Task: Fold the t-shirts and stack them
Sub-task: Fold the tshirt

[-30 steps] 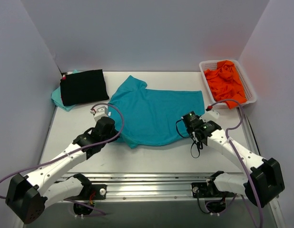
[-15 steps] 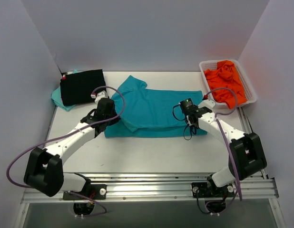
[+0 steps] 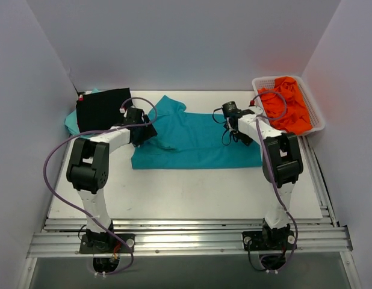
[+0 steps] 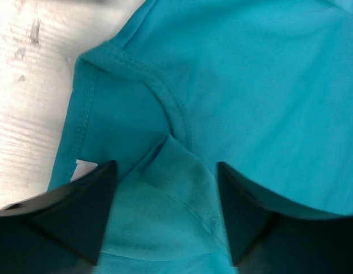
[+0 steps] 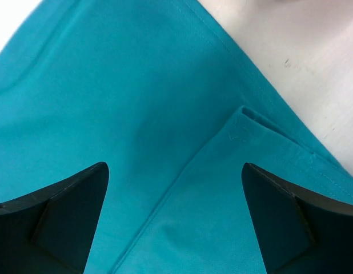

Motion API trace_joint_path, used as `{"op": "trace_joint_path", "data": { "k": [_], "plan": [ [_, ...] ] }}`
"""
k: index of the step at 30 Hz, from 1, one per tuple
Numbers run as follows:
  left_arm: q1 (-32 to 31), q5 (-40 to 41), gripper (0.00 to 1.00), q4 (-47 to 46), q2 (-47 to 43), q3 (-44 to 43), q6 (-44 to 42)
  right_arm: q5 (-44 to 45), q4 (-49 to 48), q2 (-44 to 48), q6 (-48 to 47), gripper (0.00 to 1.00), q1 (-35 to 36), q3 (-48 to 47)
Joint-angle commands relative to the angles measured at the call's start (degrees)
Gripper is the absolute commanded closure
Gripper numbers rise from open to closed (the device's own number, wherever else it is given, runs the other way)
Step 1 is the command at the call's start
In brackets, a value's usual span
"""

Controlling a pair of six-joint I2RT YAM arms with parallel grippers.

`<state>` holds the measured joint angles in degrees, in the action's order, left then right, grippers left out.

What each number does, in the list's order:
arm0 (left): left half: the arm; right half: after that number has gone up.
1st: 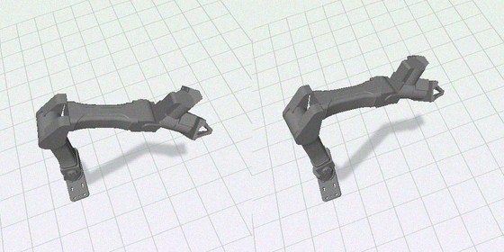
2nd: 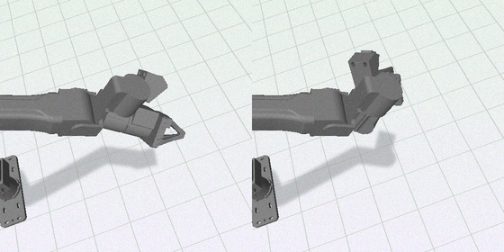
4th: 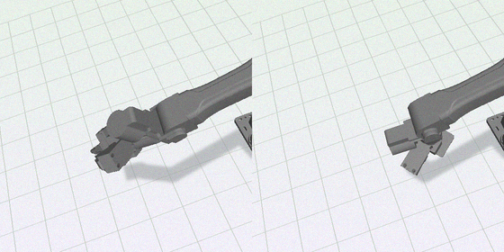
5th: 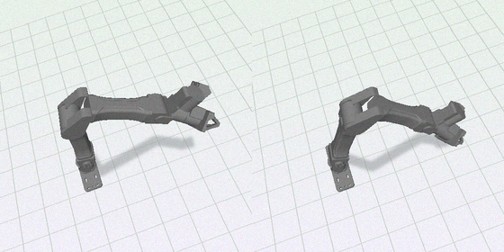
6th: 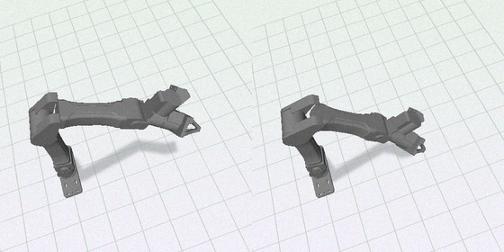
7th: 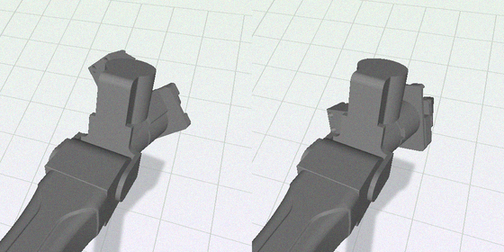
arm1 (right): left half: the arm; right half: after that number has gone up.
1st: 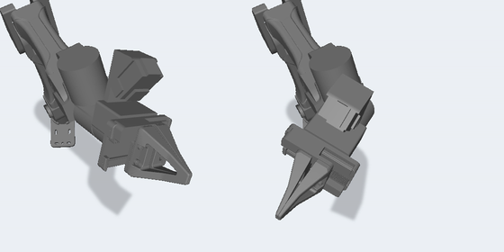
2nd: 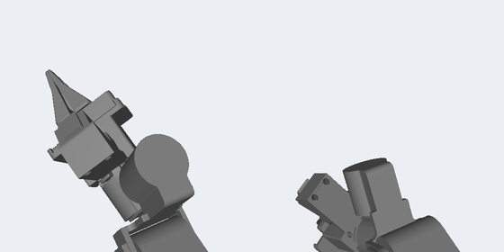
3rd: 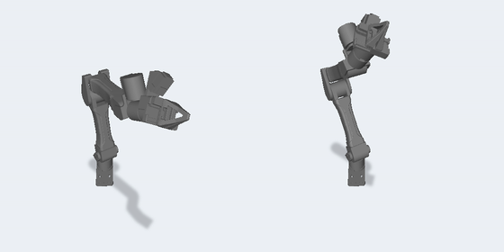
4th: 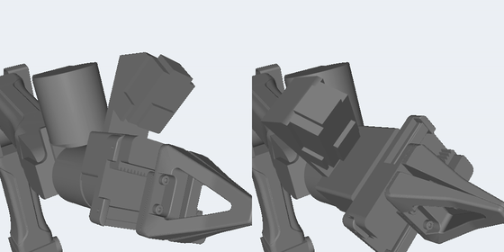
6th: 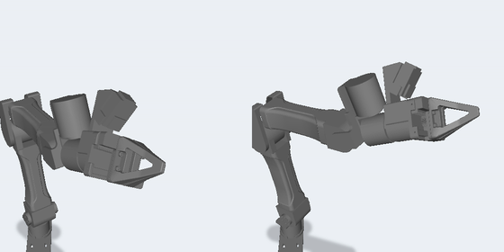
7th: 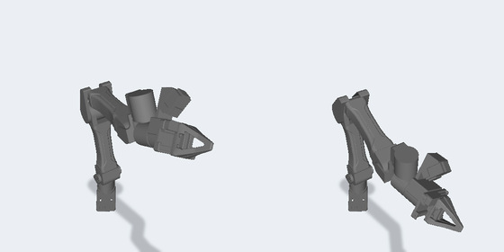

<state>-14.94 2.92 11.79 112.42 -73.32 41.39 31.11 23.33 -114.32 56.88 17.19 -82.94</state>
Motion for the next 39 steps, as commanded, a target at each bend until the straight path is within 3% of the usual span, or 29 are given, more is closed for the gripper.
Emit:
{"op": "trace_joint_path", "data": {
  "k": [1,5,8,12,17,19,23,24,25,27,29,39],
  "plan": [
    [0.08,0.15,0.17,0.16,-4.48,-2.88,-1.13,5.44,6.02,0.50,-1.51,0.00,-0.23,-4.68],
    [0.96,3.05,0.16,2.00,-8.53,-2.79,-2.01,7.91,5.24,3.13,-4.05,0.00,0.03,-5.48],
    [1.32,3.93,0.16,2.62,-12.39,-1.83,-2.19,5.81,-1.25,7.61,-9.50,0.01,2.75,-2.07],
    [1.05,4.82,0.18,-1.06,-19.41,5.43,-0.26,4.66,-15.20,16.83,-14.07,0.01,12.66,8.46],
    [-0.79,7.89,0.24,-4.94,-25.93,13.90,1.33,1.15,-18.94,16.34,-15.05,0.06,20.33,8.67],
    [-1.93,9.90,0.28,-4.76,-28.65,16.96,1.68,0.71,-19.46,15.27,-15.13,0.12,22.61,7.36],
    [-3.87,12.02,0.51,-8.96,-33.57,23.91,3.69,0.79,-21.04,13.08,-15.40,0.55,28.15,5.95],
    [-4.22,12.37,0.64,-9.76,-34.02,25.06,3.79,0.79,-21.22,12.64,-15.40,0.63,28.77,5.77],
    [-4.83,13.59,0.72,-10.81,-34.37,26.81,3.96,0.44,-21.05,11.76,-15.40,0.78,29.65,5.51],
    [-5.19,14.39,0.91,-12.83,-34.11,27.87,4.32,-0.26,-20.17,11.05,-14.96,0.98,30.35,5.24],
    [-5.27,14.83,0.98,-14.07,-32.72,28.49,4.84,-0.35,-19.64,10.70,-14.78,1.00,31.49,5.59],
    [-6.50,11.41,0.98,-21.46,-24.27,28.05,5.64,-0.18,-19.29,12.11,-15.75,1.00,33.26,7.70]
  ]
}}
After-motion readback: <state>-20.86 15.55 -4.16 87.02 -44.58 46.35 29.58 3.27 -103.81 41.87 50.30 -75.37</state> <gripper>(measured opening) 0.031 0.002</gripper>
